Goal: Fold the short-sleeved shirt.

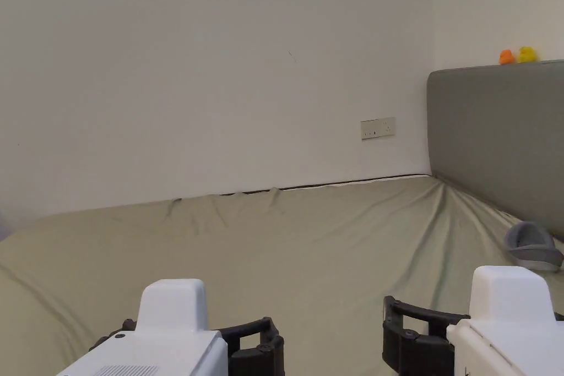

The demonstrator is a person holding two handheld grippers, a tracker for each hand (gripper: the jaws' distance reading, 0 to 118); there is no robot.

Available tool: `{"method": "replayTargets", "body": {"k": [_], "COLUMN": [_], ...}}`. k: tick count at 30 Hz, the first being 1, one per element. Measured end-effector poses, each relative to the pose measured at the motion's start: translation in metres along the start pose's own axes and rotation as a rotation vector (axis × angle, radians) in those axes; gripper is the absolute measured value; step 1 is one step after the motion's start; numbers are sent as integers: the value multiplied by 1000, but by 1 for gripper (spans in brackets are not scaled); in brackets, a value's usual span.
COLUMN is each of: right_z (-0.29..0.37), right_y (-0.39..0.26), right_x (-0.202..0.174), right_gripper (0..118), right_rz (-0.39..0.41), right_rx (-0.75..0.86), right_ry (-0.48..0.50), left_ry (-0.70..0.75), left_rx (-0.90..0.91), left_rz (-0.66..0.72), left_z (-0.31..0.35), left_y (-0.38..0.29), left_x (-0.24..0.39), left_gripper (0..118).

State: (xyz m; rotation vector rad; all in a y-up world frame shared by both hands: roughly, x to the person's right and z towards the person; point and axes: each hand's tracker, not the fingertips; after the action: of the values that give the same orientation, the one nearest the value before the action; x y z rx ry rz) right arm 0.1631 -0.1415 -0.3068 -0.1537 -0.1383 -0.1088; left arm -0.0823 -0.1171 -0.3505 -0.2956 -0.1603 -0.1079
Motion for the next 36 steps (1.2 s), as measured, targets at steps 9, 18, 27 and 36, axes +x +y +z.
{"method": "replayTargets", "body": {"k": [9, 18, 27, 36], "right_z": [7, -1, 1, -2], "right_y": [13, 2, 2, 9], "right_x": [-13, -19, -21, -16], "right_gripper": [118, 118, 118, 118], "right_rz": [129, 96, 124, 122], "right_rx": [124, 55, 80, 40], "right_ry": [-26, -19, -14, 12], "left_ry": [14, 18, 27, 19], "left_rx": [9, 23, 24, 10], "left_rz": [58, 104, 108, 79], "left_z": [-1, 8, 7, 5], "left_y": [3, 6, 5, 3], "left_x": [-11, -22, -27, -22], "left_gripper": [115, 115, 115, 115]}}
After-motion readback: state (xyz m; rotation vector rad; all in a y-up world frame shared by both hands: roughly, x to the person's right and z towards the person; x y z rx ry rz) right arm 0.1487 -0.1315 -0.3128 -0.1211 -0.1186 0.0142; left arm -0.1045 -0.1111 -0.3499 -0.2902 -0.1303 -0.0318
